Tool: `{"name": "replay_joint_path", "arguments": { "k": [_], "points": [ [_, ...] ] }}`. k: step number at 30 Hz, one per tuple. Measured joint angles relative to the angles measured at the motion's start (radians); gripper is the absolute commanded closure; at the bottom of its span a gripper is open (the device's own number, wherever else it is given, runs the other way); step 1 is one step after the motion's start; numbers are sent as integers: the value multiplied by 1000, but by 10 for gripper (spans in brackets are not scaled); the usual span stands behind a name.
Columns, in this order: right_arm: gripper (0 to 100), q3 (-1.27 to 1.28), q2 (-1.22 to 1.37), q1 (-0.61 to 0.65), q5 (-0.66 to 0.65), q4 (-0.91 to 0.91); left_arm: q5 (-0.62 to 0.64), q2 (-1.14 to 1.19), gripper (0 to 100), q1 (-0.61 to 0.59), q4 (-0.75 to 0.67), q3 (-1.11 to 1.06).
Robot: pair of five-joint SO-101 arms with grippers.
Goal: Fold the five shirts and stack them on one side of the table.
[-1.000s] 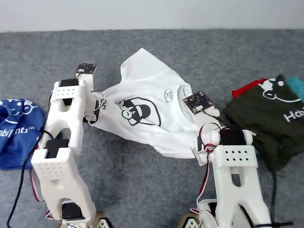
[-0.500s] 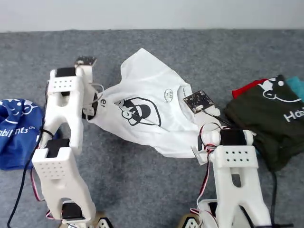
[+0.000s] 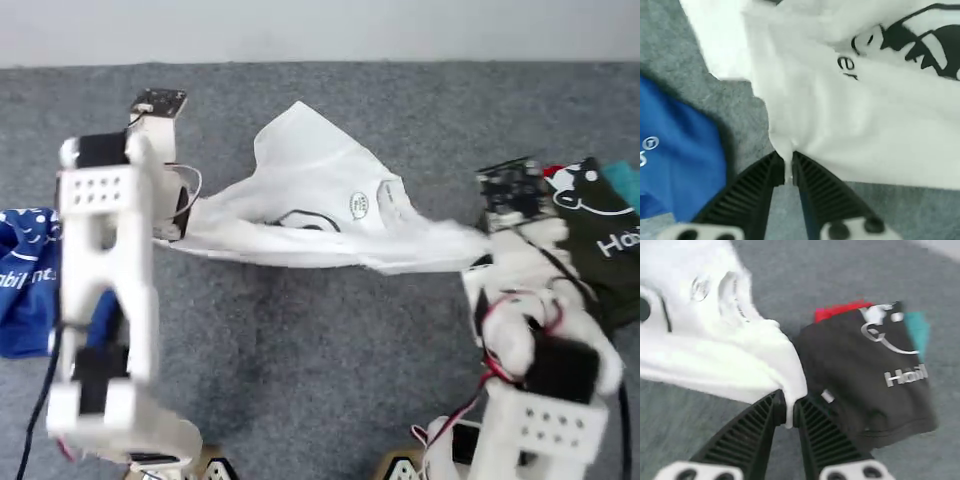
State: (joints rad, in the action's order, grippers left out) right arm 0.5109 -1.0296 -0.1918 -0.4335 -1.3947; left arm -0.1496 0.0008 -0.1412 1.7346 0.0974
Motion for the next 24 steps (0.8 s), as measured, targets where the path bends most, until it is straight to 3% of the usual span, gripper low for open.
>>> {"name": "replay_joint_path", "arguments": {
  "k": [10,18,24],
  "points": [
    [989,-278,-69,-95,0,-124,-91,-624,989,2,5,-292],
    [989,-511,-86,-129,0,-310,-95,-905,989,0,8,-307],
    [989,-549,-86,-149,40,-362,-95,-996,989,0,8,-358]
  ]
}}
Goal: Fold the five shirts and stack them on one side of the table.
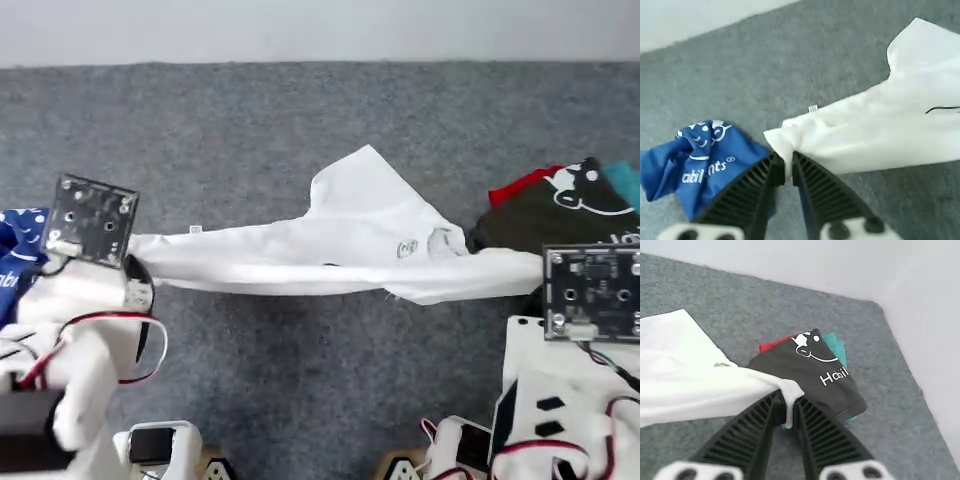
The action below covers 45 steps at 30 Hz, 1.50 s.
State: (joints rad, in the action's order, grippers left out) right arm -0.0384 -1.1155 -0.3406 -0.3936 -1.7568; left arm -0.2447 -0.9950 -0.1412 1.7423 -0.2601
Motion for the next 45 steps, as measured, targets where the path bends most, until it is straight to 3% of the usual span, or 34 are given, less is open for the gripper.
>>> {"name": "replay_joint_path", "arguments": {
  "k": [5,13,21,25,29,35,39,45],
  "points": [
    [989,48,0,0,21,0,23,-8,989,-28,2,-98],
    [989,54,9,-3,94,0,71,-101,989,-256,2,-49],
    [988,-169,219,-2,107,0,71,-138,989,-276,2,-11],
    [988,-147,316,37,107,0,71,-141,989,-276,2,-32],
    [982,31,446,218,107,0,71,-143,989,-276,2,-109],
    [900,327,640,678,28,0,71,-143,989,-278,-2,-215],
    [875,356,758,967,28,0,71,-143,988,-278,-44,-334],
    [876,316,944,1215,29,52,71,-63,988,-279,-112,-419]
  ]
}}
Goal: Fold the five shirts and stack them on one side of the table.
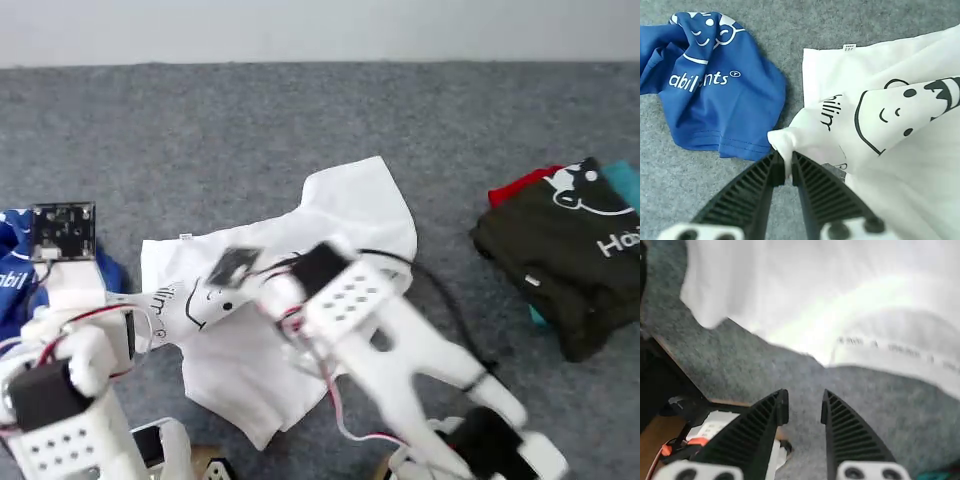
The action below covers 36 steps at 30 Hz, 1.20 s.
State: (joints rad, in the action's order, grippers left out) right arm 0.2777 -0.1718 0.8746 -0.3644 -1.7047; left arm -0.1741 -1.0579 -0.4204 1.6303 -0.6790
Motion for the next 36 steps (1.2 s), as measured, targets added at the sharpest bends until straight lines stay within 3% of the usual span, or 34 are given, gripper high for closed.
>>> {"name": "replay_joint_path", "arguments": {
  "k": [12,23,31,36],
  "points": [
    [876,-368,470,293,46,-14,8,296,988,-2,-152,0],
    [877,-427,511,451,57,-44,11,319,988,-2,-218,18],
    [877,-399,537,468,57,-46,11,319,988,-3,-219,18],
    [873,-313,540,463,57,52,9,319,988,3,-219,18]
  ]
}}
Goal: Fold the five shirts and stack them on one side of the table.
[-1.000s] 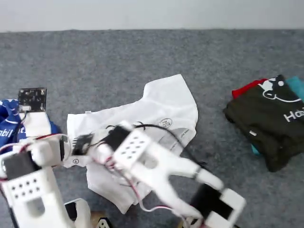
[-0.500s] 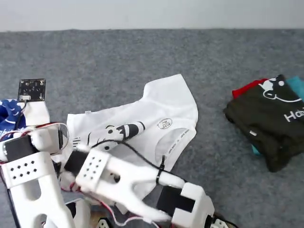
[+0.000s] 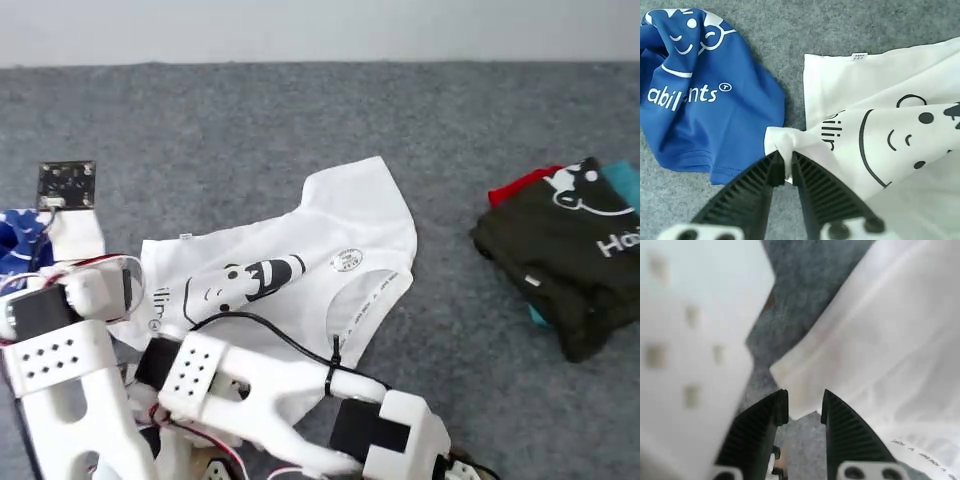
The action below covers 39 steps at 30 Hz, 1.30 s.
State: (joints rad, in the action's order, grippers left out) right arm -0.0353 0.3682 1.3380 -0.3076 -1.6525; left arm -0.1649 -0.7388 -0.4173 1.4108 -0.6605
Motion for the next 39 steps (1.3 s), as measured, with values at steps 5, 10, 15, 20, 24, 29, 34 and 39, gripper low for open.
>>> {"name": "replay_joint_path", "arguments": {
  "k": [5,10,15,20,24,29,34,39],
  "points": [
    [873,38,-2,-2,0,64,0,0,988,2,0,0],
    [876,92,-5,-23,0,104,0,0,988,2,0,0],
    [876,210,51,-149,2,120,0,0,988,0,0,2],
    [876,249,25,-325,0,112,0,0,988,-3,0,2],
    [876,273,-29,-334,2,118,0,0,988,-6,0,2],
    [876,342,-97,-284,2,129,0,0,988,-6,0,2],
    [877,459,-133,-279,2,238,0,0,988,-6,0,2],
    [896,563,-180,-281,3,361,0,0,988,-6,0,2]
  ]
}}
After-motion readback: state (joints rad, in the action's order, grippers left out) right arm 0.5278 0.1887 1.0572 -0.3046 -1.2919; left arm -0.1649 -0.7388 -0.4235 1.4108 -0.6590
